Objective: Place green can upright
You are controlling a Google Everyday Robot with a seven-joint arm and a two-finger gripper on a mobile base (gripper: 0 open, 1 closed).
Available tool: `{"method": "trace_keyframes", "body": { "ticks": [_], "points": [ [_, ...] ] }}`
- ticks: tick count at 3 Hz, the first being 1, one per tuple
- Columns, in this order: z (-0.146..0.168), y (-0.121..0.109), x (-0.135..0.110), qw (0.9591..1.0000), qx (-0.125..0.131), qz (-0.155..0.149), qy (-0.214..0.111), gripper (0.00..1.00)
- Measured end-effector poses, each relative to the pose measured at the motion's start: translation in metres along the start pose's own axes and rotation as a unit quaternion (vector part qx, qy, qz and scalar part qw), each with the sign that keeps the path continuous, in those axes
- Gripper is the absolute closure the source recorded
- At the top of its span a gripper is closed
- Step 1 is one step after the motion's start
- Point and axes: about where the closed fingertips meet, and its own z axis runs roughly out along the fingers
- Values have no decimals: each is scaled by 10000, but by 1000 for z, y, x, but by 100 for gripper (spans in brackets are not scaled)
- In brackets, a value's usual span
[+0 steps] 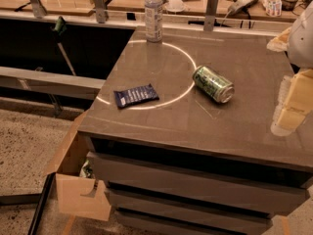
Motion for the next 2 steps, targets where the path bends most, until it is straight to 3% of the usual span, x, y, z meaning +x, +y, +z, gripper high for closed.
{"method": "trace_keyframes", "body": {
  "ticks": [1, 2],
  "points": [
    [0, 0, 0, 10000, 1, 0, 0, 0],
    [1, -15, -3, 9989, 205, 413, -83, 0]
  ]
}}
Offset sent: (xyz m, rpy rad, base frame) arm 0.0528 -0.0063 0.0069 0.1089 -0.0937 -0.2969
